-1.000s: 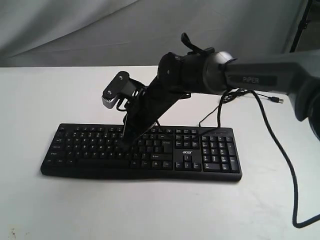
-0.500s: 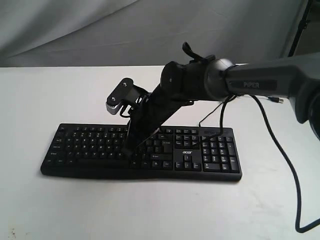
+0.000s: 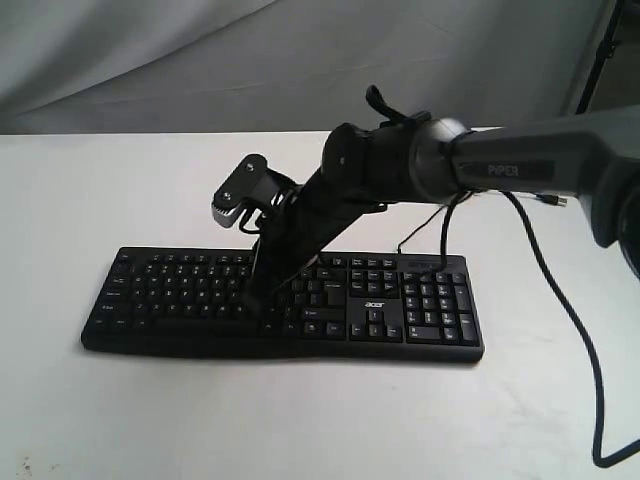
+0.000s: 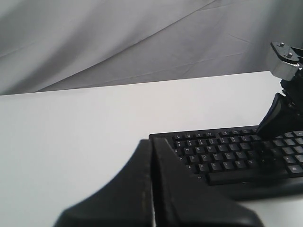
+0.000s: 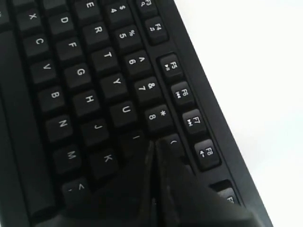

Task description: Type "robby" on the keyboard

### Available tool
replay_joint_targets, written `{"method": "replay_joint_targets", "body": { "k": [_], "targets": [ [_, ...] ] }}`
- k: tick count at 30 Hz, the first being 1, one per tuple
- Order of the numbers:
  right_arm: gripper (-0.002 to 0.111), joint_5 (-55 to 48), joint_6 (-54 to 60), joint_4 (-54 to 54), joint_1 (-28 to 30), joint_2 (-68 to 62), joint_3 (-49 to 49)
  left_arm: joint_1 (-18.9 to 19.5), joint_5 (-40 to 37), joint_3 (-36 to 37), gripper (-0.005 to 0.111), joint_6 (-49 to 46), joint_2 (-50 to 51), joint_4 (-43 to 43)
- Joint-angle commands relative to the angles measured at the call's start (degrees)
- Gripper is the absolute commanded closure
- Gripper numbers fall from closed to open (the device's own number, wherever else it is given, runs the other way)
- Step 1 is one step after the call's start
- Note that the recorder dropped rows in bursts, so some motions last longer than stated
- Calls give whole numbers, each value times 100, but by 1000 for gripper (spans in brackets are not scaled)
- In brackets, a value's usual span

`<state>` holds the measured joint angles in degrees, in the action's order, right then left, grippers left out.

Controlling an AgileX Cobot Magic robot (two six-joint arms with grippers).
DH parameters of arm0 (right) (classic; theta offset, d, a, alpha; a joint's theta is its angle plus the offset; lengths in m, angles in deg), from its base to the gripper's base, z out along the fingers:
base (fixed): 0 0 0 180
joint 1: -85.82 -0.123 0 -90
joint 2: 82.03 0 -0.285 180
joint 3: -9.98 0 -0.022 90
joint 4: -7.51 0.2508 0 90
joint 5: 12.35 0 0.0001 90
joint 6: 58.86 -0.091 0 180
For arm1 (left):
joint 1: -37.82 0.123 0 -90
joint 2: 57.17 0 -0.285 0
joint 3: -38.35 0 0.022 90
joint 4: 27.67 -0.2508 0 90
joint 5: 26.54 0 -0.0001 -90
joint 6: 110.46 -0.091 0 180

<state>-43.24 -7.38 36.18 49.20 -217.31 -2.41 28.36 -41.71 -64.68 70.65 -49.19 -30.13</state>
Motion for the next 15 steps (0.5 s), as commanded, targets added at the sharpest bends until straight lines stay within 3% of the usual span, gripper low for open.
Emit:
{"method": "replay_joint_targets", "body": {
  "k": [1,15],
  "targets": [
    [108,397,311,270,6,76,278,-36,31,25,107,16,-20,-27],
    [108,418,433,428,6,127,319,-36,31,25,107,16,-20,-27]
  ]
}}
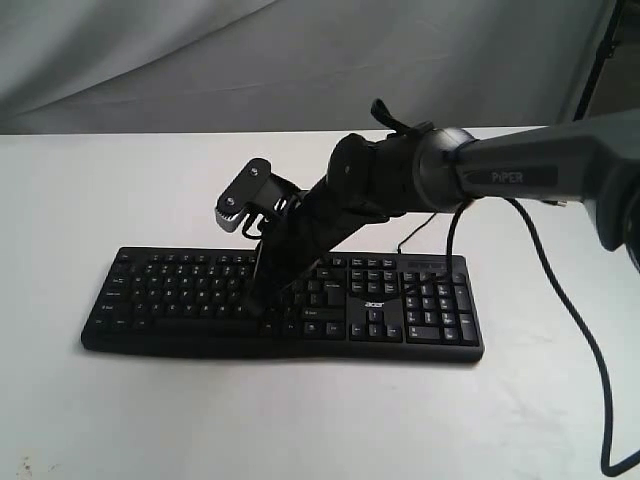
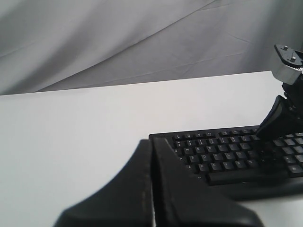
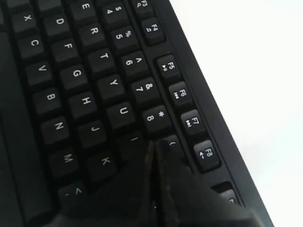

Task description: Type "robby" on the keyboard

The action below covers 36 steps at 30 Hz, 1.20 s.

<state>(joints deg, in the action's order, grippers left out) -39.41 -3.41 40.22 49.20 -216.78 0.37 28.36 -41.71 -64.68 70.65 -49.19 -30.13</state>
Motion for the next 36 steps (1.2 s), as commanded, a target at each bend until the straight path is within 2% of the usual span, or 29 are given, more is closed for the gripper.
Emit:
{"method": "replay_joint_targets", "body": {
  "k": [1,19,26,36],
  "targets": [
    [108,36,36,35,6,74,41,-36,31,25,107,16,-20,-27],
    [108,65,26,63,6,62,141,-36,31,25,107,16,-20,-27],
    [108,78,37,91,-15,432,141,-36,31,25,107,16,-20,-27],
    [108,88,178,249,-412,473,141,-36,31,25,107,16,-20,-27]
  ]
}}
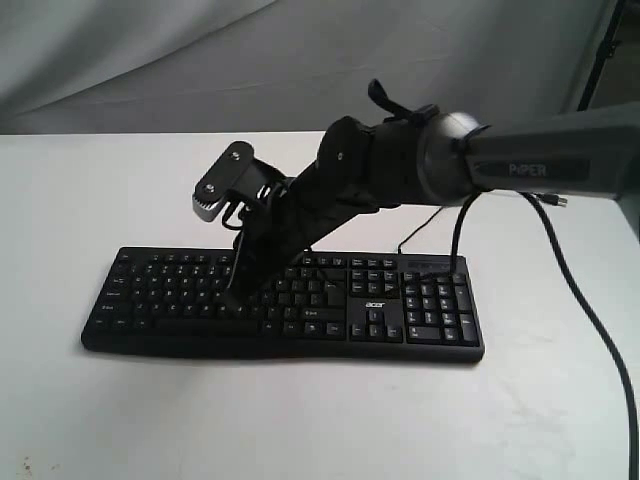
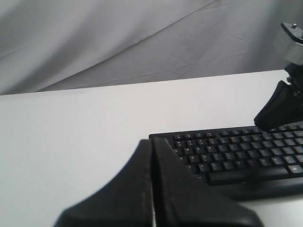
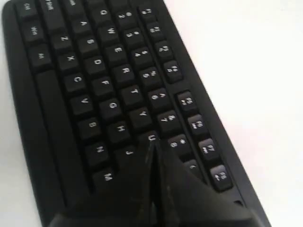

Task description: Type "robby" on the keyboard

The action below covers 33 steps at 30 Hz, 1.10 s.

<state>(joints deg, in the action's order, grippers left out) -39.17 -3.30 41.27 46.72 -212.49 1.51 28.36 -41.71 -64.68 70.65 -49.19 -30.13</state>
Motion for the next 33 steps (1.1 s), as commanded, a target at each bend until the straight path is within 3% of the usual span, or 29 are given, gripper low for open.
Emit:
{"method": "replay_joint_targets", "body": {
  "k": [1,33],
  "targets": [
    [108,76,243,214,-210,43,27,-36,31,25,107,16,-20,-27],
    [108,-73,444,595,-489,-491,-437,-36,31,25,107,16,-20,-27]
  ]
}}
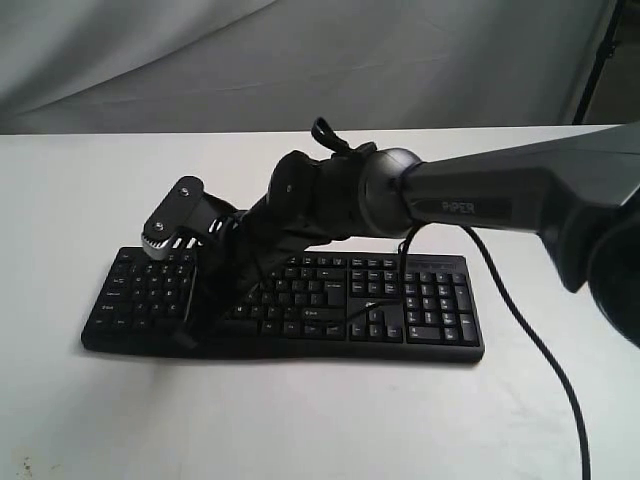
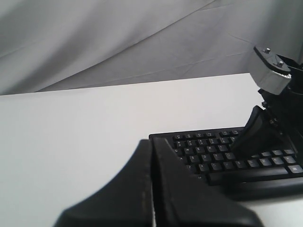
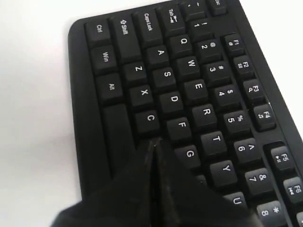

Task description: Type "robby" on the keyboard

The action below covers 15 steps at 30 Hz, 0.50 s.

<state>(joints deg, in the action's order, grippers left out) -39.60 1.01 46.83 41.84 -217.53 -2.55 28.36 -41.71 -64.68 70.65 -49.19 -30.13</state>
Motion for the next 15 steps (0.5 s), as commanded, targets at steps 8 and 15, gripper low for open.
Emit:
{"method": "replay_joint_targets", "body": {
  "k": [8,15],
  "targets": [
    [108,44,13,14,1,-63,-31,-36,31,25,107,16,-20,-27],
    [108,171,-88,-60,1,-63,-31,-36,31,25,107,16,-20,-27]
  ]
}}
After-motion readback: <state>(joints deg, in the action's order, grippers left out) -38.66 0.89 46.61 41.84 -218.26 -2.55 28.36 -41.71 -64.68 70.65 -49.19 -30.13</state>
